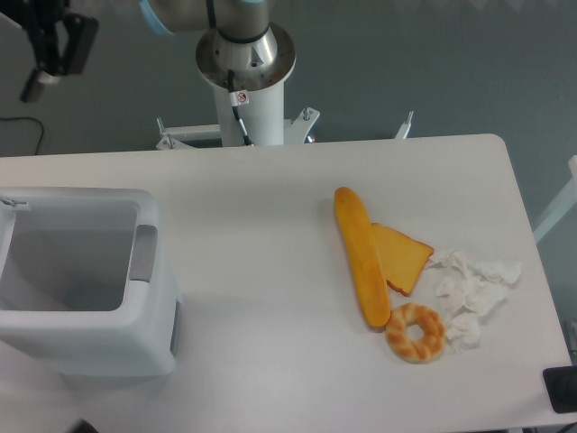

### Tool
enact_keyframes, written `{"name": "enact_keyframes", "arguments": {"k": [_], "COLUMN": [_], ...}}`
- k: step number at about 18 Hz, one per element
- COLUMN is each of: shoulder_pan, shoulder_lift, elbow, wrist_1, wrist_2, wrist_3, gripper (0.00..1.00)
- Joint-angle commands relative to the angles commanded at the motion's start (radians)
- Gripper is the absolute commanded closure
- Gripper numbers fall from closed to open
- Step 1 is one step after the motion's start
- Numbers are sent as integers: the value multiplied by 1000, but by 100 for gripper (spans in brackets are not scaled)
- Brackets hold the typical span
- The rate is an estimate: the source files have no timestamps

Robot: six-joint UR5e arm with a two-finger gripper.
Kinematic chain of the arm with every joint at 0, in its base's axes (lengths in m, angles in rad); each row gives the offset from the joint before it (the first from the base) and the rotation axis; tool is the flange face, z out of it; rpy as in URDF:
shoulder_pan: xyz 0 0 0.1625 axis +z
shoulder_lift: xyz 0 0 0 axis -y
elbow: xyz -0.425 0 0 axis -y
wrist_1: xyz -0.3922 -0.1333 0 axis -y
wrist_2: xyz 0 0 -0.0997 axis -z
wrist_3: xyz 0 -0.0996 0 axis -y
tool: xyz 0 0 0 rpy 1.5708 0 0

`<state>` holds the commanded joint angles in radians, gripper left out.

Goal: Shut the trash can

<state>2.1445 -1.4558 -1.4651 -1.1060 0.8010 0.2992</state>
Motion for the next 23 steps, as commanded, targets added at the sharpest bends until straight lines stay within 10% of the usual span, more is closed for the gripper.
{"name": "enact_keyframes", "arguments": {"k": [8,23], "shoulder_pan": [-48,-196], "shoulder_lift": [-24,-189], "elbow": [11,92], "wrist_1": [25,74], "wrist_2": [-181,-194], "wrist_3": [-43,-49], "gripper": [0,0]}}
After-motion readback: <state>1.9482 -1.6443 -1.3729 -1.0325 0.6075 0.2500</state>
